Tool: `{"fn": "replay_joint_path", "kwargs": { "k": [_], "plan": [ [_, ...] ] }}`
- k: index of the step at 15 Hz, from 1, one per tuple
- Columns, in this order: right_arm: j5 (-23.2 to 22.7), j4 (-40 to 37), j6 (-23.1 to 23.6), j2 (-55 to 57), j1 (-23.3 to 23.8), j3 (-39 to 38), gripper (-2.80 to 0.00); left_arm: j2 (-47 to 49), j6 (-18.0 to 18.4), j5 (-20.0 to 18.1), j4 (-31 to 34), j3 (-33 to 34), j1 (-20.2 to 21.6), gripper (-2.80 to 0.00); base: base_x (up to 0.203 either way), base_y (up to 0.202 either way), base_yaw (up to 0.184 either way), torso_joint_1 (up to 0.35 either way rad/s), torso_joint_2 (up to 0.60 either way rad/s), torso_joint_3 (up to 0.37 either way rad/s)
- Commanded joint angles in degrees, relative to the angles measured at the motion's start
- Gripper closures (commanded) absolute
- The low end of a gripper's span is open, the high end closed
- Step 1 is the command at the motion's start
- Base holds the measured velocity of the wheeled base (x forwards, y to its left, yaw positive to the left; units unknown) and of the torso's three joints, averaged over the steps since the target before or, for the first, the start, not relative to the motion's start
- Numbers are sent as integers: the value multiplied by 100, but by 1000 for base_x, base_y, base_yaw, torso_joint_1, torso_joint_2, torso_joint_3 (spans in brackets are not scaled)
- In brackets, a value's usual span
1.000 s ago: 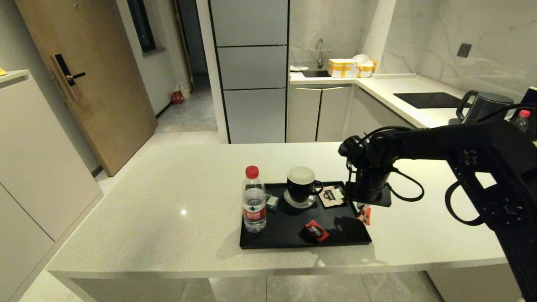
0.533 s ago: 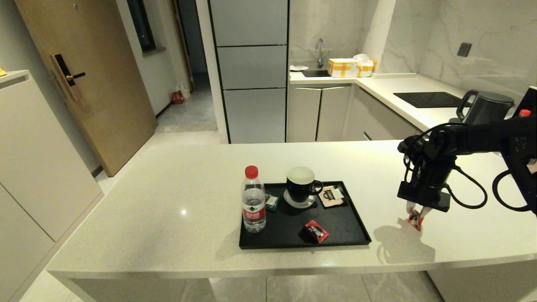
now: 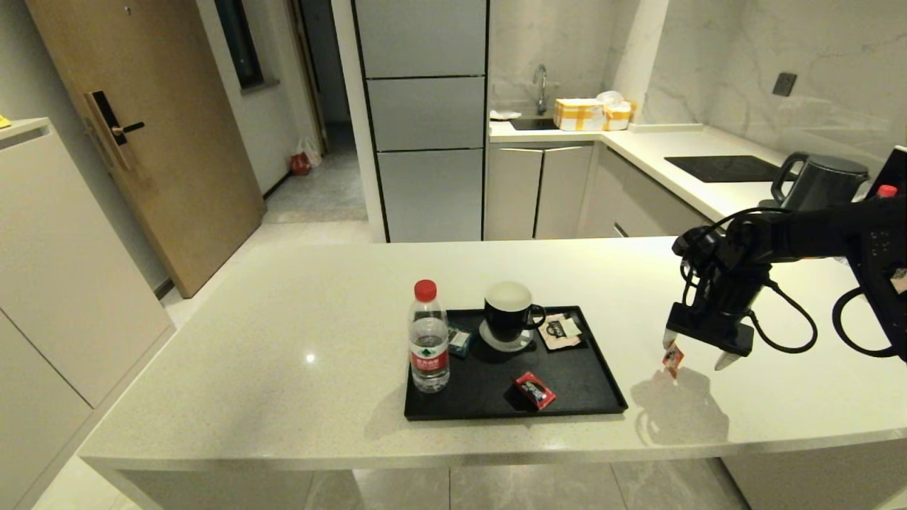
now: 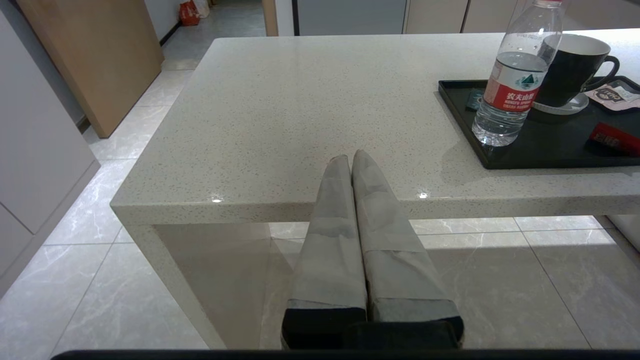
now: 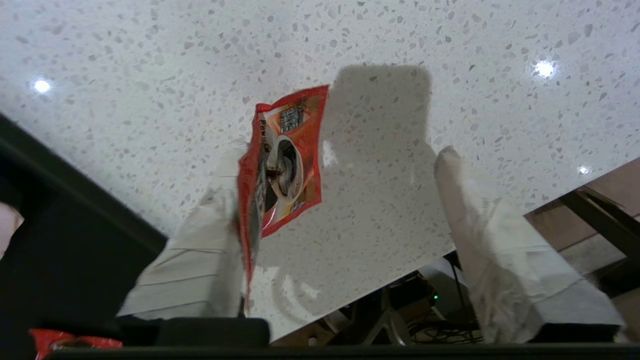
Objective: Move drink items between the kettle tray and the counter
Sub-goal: Place it on the right
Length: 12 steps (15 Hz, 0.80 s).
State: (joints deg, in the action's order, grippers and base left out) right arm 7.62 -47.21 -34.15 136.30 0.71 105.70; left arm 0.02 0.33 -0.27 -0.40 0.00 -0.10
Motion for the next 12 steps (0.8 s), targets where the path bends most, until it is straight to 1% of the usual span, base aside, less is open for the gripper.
{"fn": "replay_joint_path", "kwargs": {
  "k": [1, 3, 5, 6, 7, 8, 9, 10, 11, 12],
  "plan": [
    [108, -16, -4, 54, -9, -50, -280, -2, 2, 0, -4, 0, 1, 0, 0, 0, 0, 0, 0, 0],
    [126, -42, -39, 44, -41, 39, -280, -2, 2, 0, -4, 9, 1, 0, 0, 0, 0, 0, 0, 0],
    [-278, -18, -68, 38, -61, 59, -280, -2, 2, 0, -4, 0, 1, 0, 0, 0, 0, 0, 0, 0],
    [-21, 28, -127, 87, -70, 62, -280, -2, 2, 0, -4, 0, 1, 0, 0, 0, 0, 0, 0, 0],
    [463, 66, -190, 164, -95, 66, -280, -2, 2, 0, -4, 5, 1, 0, 0, 0, 0, 0, 0, 0],
    [493, 67, -199, 109, -102, 75, -280, -2, 2, 0, -4, 8, 1, 0, 0, 0, 0, 0, 0, 0],
    [91, 73, -212, 13, -103, 107, -280, -2, 2, 0, -4, 7, 1, 0, 0, 0, 0, 0, 0, 0],
    [-707, 41, -216, -128, -94, 185, -280, -2, 2, 0, -4, 0, 1, 0, 0, 0, 0, 0, 0, 0],
    [-1384, -18, -193, -299, -96, 224, -280, -2, 2, 0, -4, 0, 1, 0, 0, 0, 0, 0, 0, 0],
    [-1623, -42, -187, -339, -125, 264, -280, -2, 2, 0, -4, 0, 1, 0, 0, 0, 0, 0, 0, 0]
  ]
}}
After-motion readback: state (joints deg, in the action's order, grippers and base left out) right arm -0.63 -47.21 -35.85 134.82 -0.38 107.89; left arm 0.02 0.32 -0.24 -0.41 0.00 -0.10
